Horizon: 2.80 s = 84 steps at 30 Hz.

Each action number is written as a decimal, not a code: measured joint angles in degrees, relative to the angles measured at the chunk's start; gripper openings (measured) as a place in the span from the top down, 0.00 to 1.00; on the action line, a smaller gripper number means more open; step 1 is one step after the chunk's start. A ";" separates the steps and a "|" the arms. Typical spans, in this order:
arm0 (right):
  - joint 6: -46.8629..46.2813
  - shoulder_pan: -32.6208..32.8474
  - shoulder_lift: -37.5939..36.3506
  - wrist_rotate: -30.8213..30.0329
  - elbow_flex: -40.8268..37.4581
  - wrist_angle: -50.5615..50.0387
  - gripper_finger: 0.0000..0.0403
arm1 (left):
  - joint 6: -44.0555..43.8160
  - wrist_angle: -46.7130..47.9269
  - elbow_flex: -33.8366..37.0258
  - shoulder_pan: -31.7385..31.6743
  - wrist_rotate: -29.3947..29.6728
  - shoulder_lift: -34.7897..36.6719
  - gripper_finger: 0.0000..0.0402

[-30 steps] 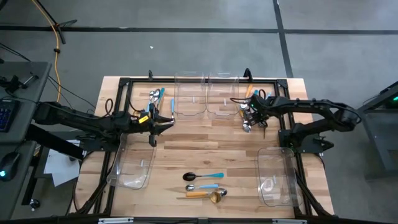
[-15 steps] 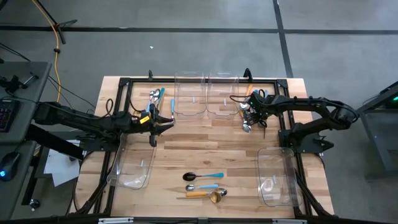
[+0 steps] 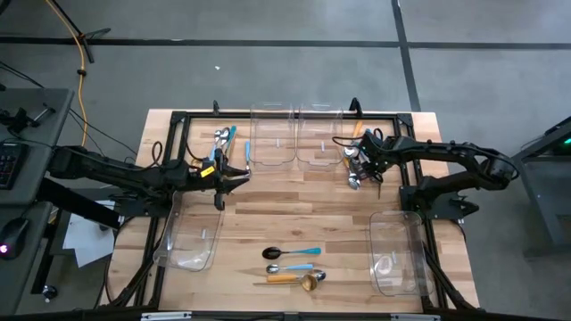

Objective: Sort silverware by color (type)
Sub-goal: Put the black spoon into the bottom left transparent bin

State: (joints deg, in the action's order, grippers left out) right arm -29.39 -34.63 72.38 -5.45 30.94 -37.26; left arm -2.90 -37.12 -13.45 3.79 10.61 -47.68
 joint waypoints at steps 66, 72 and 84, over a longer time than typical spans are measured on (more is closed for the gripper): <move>1.55 -0.96 2.54 -0.89 0.00 1.76 0.98 | 0.07 0.44 0.00 0.00 0.00 0.02 0.78; 1.40 -0.96 -1.62 -0.49 0.00 -4.08 0.99 | 0.09 0.44 0.00 -0.02 0.00 0.01 0.78; -0.50 -0.96 -6.81 6.77 0.02 -11.34 0.99 | 0.09 0.39 0.00 -0.01 0.35 0.02 0.78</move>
State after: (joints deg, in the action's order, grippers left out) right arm -29.90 -35.59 65.57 1.32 30.96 -48.60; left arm -2.81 -36.73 -13.45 3.78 10.96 -47.66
